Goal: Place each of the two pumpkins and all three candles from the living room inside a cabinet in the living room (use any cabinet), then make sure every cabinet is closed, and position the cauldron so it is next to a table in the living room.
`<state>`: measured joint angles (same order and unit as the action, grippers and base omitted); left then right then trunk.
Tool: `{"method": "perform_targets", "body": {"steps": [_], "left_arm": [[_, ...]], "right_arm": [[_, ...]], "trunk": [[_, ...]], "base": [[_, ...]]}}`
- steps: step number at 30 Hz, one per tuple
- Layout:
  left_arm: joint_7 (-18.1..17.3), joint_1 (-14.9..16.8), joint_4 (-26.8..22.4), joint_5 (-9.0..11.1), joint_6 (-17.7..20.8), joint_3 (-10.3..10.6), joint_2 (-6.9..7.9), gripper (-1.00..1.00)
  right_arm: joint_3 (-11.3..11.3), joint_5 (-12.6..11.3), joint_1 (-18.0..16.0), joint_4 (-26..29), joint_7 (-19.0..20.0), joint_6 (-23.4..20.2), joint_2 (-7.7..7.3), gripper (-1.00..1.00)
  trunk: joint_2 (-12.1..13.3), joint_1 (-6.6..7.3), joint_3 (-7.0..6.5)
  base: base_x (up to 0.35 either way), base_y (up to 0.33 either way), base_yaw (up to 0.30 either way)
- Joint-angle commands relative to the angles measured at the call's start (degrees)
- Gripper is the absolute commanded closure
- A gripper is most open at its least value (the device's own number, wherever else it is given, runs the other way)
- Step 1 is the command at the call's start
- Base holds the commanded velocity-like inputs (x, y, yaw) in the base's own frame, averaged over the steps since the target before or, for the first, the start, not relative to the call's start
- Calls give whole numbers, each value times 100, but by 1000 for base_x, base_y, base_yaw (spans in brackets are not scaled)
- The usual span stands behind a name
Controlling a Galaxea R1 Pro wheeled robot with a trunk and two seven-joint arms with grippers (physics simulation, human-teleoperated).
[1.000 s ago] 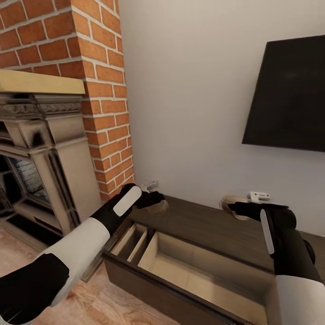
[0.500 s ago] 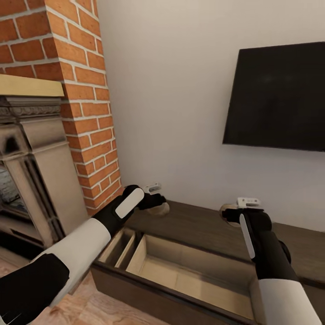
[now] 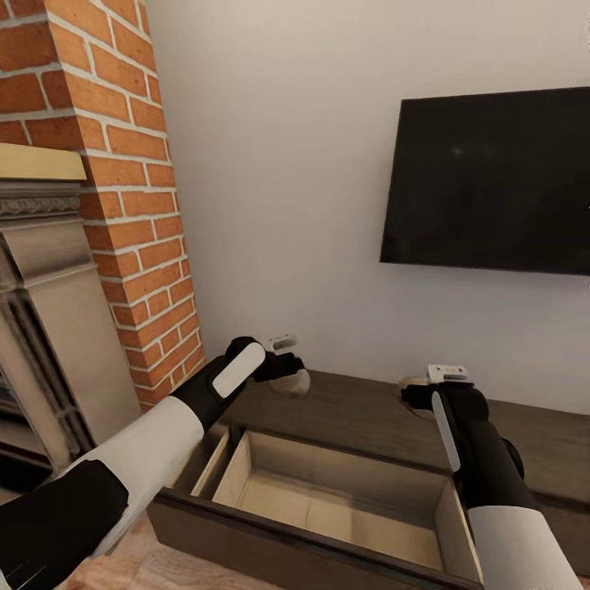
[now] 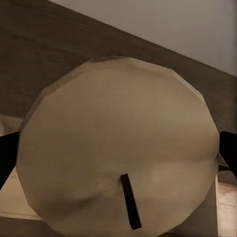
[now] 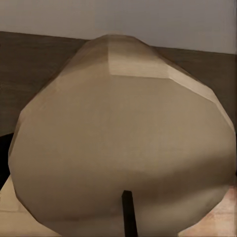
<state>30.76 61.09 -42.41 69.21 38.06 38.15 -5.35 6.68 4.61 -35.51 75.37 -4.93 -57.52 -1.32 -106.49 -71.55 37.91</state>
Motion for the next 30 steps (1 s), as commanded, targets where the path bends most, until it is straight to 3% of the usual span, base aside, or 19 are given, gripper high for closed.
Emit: {"method": "perform_targets", "body": {"steps": [1,6,13,14,17,30], "left_arm": [[3,2,3,-11,0,0,-1,100],[27,2,27,-51,13,7,7,100],[45,3,587,-109,25,26,31,100],[44,3,674,-103,26,18,34,100],[44,1,654,-101,26,10,45,100],[43,5,646,-92,26,9,41,100]], "right_arm": [[0,-10,0,1,0,-1,0,100],[-2,-18,0,1,6,-14,7,100],[-95,-29,8,-182,17,-30,9,100],[-349,-38,9,-311,24,-31,9,100],[-516,-47,9,-329,31,-31,9,100],[-545,-72,9,-341,36,-28,9,100]], "trunk": [[0,0,-1],[0,0,-3],[0,0,-3],[0,0,-3],[0,0,0],[0,0,112]], "base": [[0,0,-31],[0,0,-9],[108,0,0],[80,0,0],[22,0,0],[1,0,0]]}}
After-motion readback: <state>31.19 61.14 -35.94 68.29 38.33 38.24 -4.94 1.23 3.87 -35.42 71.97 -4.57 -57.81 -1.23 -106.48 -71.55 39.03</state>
